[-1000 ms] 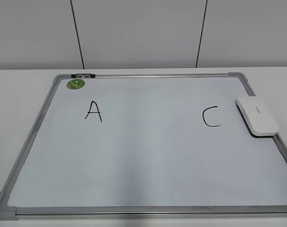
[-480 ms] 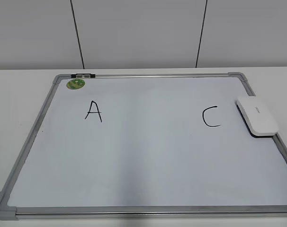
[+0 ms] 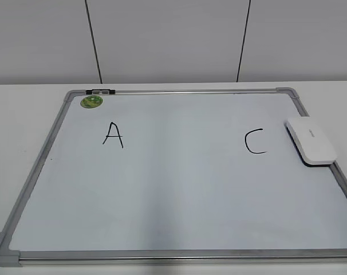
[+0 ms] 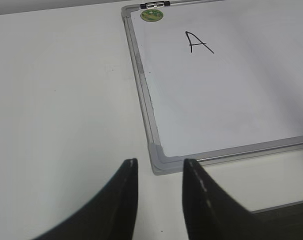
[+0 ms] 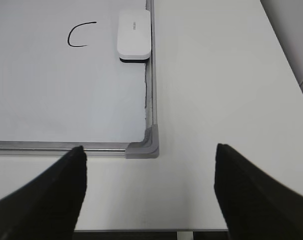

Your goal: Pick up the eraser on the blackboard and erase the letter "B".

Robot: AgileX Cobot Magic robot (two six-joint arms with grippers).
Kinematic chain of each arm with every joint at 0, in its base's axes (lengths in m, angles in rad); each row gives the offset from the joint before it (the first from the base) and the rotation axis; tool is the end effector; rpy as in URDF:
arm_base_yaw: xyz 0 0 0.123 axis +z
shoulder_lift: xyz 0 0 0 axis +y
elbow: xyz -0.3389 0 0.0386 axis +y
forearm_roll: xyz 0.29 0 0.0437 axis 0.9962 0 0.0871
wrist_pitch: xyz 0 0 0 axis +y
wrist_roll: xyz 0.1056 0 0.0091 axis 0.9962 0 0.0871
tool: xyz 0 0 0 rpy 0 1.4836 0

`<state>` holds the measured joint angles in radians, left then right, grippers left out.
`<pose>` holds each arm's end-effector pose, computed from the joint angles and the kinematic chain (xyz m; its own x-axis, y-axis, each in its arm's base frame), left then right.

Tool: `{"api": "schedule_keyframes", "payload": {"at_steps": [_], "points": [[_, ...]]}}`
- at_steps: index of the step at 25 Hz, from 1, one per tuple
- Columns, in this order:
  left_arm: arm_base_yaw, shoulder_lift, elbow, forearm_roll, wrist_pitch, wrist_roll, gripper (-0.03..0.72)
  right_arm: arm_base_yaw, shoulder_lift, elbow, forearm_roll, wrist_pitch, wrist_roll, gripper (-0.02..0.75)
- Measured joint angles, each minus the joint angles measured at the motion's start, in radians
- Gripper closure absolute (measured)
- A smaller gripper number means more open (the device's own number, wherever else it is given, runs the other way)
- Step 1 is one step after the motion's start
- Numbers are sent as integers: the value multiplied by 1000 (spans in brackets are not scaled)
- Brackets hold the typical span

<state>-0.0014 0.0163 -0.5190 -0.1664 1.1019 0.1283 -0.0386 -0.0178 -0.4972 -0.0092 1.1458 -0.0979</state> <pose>-0.0136 -0.0157 0.2942 -0.4775 0.0526 -0.8771 0.1559 0.9874 -0.0256 -0.0181 -0.0002 0.2815 -0.5188 -0.0816 -0.8510 -0.0069 0.9958 -0.0912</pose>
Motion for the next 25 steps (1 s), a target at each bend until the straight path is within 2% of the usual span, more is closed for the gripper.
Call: {"api": "schedule_keyframes", "payload": {"at_steps": [25], "points": [[0,0,0,0,0,-1,458,0,0,0,0,0,0,146]]}}
